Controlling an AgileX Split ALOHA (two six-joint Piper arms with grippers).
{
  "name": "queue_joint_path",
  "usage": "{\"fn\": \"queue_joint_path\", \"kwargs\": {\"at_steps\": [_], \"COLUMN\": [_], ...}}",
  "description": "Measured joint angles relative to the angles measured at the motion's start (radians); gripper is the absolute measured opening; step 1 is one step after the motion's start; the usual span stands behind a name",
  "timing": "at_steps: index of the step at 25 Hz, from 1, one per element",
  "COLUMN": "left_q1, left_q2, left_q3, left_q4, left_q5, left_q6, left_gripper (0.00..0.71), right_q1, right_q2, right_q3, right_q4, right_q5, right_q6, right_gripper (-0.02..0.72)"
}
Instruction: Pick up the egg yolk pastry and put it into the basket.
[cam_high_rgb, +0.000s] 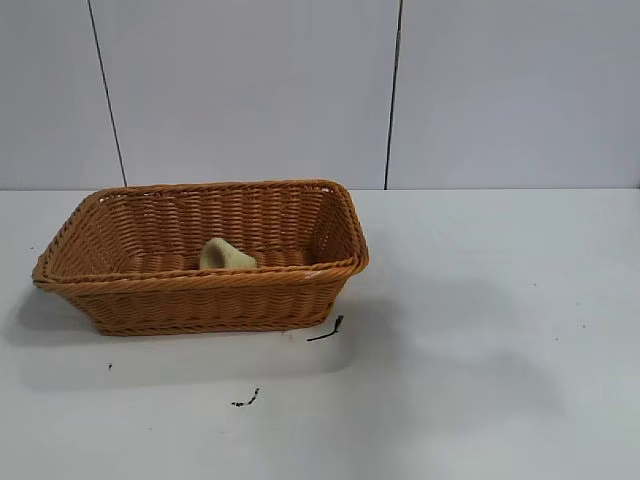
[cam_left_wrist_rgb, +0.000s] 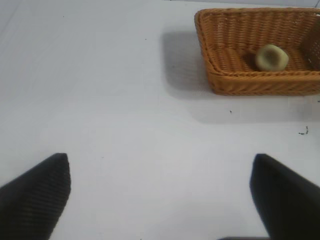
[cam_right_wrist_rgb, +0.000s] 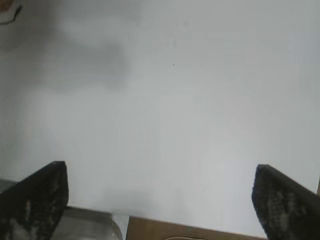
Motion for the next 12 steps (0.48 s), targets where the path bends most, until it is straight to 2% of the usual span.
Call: {"fn": "queue_joint_path", "kwargs": {"at_steps": [5,9,12], "left_q1": [0.0,0.0,0.0], "left_q2": [0.0,0.0,0.0], "left_q3": [0.0,0.0,0.0], "left_q4": [0.0,0.0,0.0], "left_q5": [0.0,0.0,0.0], "left_q6": [0.0,0.0,0.0], "left_gripper": [0.696,0.696,0.696], "right_q1": [0.0,0.0,0.0], "right_q2": [-0.295,-0.515,-0.645], "right_q3": [0.256,0.38,0.444], "right_q4": [-0.005,-0.005,0.002], "right_q5": [-0.129,-0.163,-0.155], "right_q6": [0.0,0.0,0.0], "right_gripper": [0.693,0.693,0.693]}}
